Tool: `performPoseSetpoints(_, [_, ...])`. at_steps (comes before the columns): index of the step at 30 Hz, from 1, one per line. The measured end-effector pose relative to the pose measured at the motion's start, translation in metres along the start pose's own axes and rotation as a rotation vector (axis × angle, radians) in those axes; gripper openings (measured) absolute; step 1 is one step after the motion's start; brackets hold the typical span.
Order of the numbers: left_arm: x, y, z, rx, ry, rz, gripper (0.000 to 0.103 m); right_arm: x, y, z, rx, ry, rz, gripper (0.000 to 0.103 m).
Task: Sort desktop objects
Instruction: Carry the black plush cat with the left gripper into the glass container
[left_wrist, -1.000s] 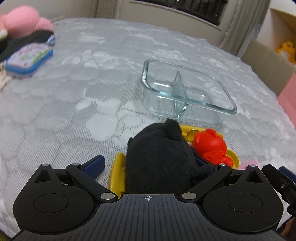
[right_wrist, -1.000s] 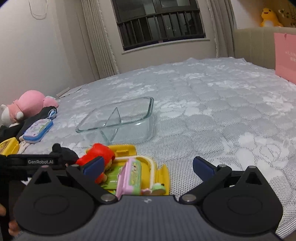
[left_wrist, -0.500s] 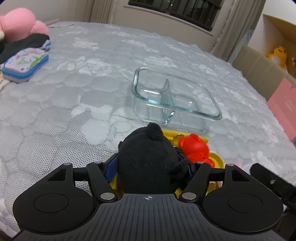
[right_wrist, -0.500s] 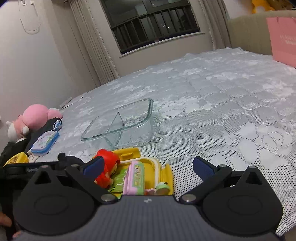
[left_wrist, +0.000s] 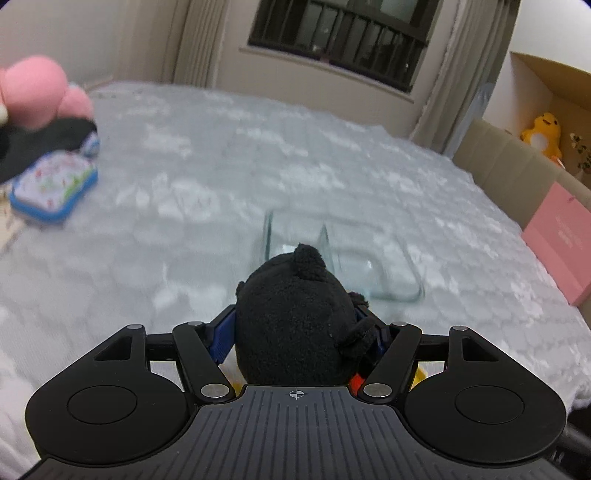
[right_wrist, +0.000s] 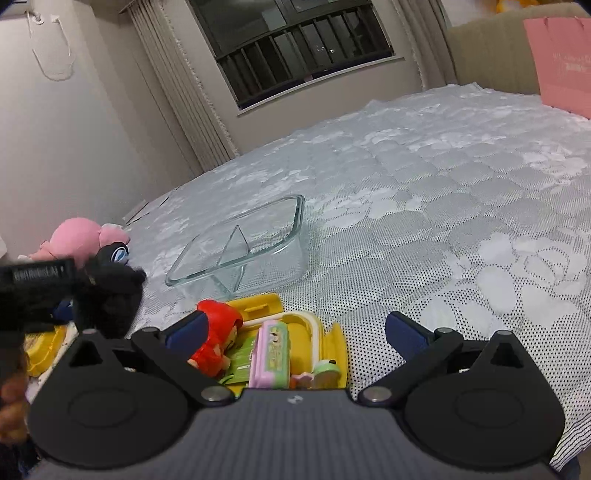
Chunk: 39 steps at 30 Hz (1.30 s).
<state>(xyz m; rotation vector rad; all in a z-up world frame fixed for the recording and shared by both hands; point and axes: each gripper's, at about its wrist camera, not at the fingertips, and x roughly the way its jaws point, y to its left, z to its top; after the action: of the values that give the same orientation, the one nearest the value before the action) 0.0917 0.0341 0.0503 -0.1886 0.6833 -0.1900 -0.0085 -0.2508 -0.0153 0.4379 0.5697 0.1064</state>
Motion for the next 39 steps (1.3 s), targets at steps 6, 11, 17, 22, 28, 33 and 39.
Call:
performPoseSetpoints(6, [-0.008,-0.008,0.036,0.018,-0.091,0.016,0.072,-0.001,-0.006,-0.001,0.043,0.003,0.038,0.103])
performPoseSetpoints(11, [0.001,-0.016,0.064,0.018,-0.118,0.027,0.072,-0.002,-0.006,-0.004,0.042,-0.004,0.048,0.103])
performPoseSetpoints(17, [0.027,-0.03,0.081,0.034,-0.116,0.051,0.072,0.003,-0.008,-0.006,0.062,0.004,0.069,0.103])
performPoseSetpoints(22, [0.047,-0.041,0.092,0.041,-0.104,0.025,0.072,0.008,-0.011,-0.007,0.067,0.008,0.069,0.103])
performPoseSetpoints(28, [0.089,-0.042,0.091,0.046,-0.053,0.027,0.073,0.01,-0.019,-0.008,0.096,0.009,0.057,0.103])
performPoseSetpoints(33, [0.124,-0.03,0.071,0.025,0.037,0.047,0.072,0.013,-0.024,-0.011,0.107,0.017,0.057,0.103])
performPoseSetpoints(39, [0.143,-0.02,0.057,-0.001,0.077,0.058,0.073,0.014,-0.03,-0.013,0.126,0.02,0.06,0.103])
